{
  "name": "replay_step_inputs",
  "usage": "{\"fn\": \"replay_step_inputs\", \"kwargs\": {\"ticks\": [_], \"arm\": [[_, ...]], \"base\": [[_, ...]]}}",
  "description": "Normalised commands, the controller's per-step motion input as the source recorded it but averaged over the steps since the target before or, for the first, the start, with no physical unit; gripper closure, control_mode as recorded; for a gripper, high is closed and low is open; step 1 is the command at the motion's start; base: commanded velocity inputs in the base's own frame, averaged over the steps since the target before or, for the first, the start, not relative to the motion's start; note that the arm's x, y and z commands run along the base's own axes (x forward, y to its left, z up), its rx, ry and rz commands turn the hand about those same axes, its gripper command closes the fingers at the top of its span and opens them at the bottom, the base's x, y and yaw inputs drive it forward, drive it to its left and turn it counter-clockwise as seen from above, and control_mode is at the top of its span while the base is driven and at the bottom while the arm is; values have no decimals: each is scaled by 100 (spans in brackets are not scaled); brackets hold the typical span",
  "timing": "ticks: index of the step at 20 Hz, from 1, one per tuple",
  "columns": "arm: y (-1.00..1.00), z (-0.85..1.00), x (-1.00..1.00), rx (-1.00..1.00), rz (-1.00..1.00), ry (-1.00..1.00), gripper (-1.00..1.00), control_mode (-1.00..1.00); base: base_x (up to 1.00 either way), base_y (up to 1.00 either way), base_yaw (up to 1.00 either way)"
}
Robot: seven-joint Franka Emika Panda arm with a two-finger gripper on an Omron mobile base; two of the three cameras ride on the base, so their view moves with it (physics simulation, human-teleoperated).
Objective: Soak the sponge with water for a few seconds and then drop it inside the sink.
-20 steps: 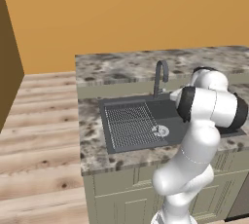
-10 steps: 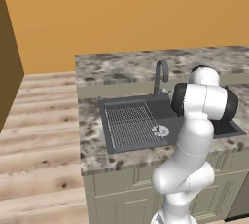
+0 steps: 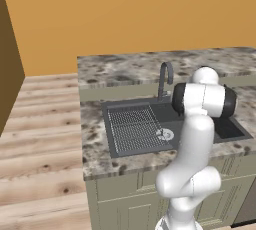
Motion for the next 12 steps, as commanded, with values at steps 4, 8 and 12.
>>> {"fn": "replay_step_inputs", "kwargs": {"ticks": [4,8,12], "arm": [[-6,-9,21,2,4,0,-100,-100],[0,-10,18,1,6,0,-100,-100],[0,-16,17,2,6,0,-100,-100]], "base": [[0,0,0],[0,0,0],[0,0,0]]}}
